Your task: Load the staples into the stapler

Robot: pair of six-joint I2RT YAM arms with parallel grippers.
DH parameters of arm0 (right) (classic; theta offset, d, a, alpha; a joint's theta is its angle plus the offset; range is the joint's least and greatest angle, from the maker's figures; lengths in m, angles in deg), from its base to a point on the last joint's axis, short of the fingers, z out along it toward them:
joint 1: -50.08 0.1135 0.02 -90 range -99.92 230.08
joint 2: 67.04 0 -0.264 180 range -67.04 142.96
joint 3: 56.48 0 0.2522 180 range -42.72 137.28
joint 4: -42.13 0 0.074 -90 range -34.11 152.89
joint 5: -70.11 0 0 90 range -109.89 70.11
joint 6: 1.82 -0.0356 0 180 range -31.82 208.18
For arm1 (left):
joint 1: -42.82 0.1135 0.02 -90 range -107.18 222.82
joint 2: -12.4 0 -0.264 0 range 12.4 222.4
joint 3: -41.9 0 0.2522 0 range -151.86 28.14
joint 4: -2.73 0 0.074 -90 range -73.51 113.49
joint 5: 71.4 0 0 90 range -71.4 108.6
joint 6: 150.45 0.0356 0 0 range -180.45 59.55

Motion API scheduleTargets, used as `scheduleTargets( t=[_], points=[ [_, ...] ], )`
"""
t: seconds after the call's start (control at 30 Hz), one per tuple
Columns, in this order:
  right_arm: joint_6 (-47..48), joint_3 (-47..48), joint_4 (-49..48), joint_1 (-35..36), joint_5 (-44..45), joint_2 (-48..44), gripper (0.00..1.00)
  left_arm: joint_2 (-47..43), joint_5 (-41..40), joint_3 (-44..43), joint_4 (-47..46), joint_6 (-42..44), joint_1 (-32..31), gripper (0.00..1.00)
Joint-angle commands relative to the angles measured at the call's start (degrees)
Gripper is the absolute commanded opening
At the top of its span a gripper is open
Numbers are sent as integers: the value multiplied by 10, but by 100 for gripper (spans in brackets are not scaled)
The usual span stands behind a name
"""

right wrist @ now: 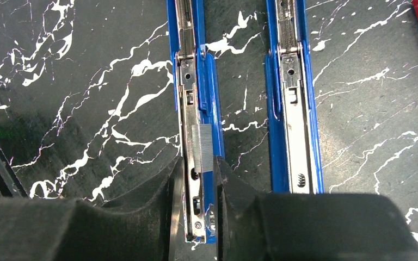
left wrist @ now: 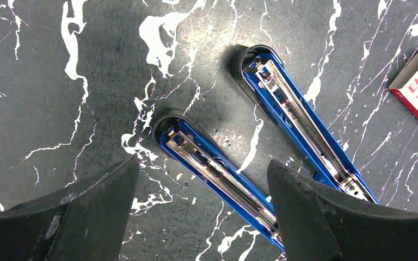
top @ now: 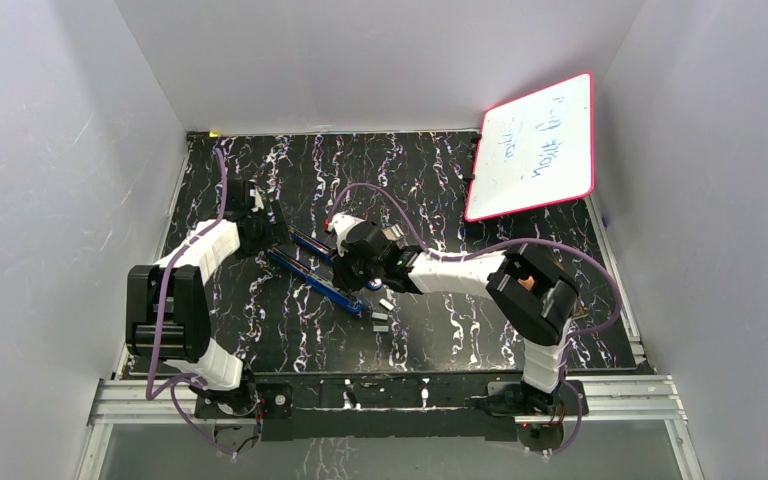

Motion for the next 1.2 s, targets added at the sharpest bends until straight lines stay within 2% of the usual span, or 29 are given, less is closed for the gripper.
scheduleTargets(
  t=[0.0, 0.57, 0.87, 1.17],
  points=[
    [-7, 26, -15, -6, -7, 7, 35, 0, 8, -17, 15, 4, 4, 86],
    [-24, 30, -22, -13, -40, 36, 37, 0, 8, -18, 16, 5, 4, 86],
    [-27, 25, -23, -14, -47, 36, 19, 0, 7, -18, 16, 5, 4, 86],
    [-20, 29, -18, -14, -38, 14, 15, 1, 8, -18, 16, 5, 4, 86]
  ],
)
